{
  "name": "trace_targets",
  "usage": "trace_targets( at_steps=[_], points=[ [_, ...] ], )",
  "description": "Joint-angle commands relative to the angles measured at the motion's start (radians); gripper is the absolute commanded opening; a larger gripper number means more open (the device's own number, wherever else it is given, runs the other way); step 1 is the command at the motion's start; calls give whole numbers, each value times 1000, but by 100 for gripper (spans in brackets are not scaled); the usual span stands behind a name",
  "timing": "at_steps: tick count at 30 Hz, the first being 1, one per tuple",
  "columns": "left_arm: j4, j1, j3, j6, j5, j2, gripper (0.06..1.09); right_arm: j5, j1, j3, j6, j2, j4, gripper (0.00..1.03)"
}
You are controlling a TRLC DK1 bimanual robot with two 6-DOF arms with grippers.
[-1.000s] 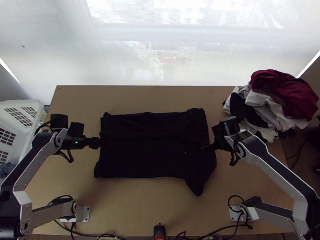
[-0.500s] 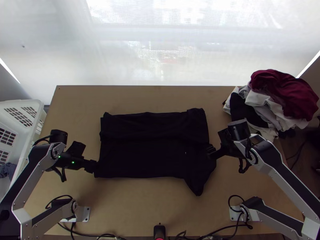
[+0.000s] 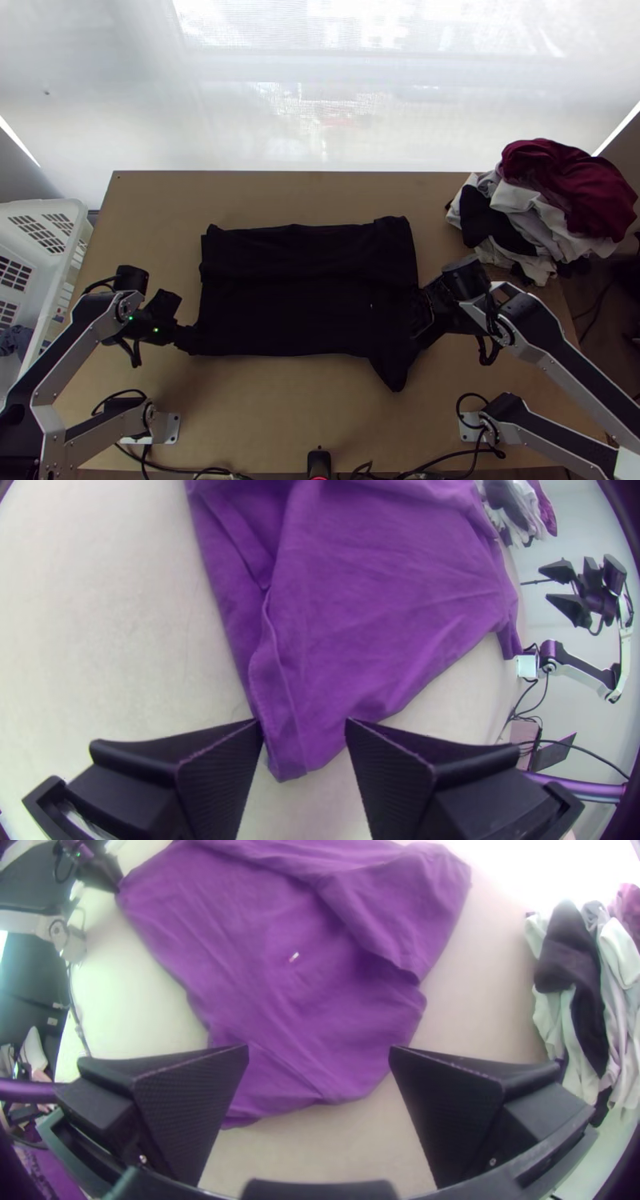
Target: Fold the t-shirt
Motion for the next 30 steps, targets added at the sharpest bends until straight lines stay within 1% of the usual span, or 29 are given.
trace_targets(
  at_steps=[1,3,10,14,15,16,19,24,26,27,30],
  points=[
    [27,-6,-9,-14,16,26,33,-5,121,-44,-64,5,-53,96],
    [39,-6,-8,-25,16,25,9,-5,168,-61,-81,19,-82,96],
    [47,-6,11,-60,16,31,9,-19,341,-105,-101,85,-193,96],
    [49,-5,12,-65,15,36,9,-28,421,-117,-99,125,-200,96],
    [50,-3,12,-66,15,36,9,-28,429,-117,-96,139,-194,95],
    [52,-2,12,-68,15,37,9,-28,437,-114,-96,151,-190,92],
    [55,4,12,-68,15,40,9,-28,447,-104,-92,186,-157,92],
    [59,6,12,-68,15,54,9,-26,443,-96,-73,228,-65,92],
    [61,6,15,-69,16,59,9,-26,437,-102,-69,239,-28,85],
    [61,6,17,-69,16,62,9,-26,432,-107,-67,246,-10,84],
    [61,4,25,-71,16,66,9,-26,423,-117,-63,269,28,83]
  ],
)
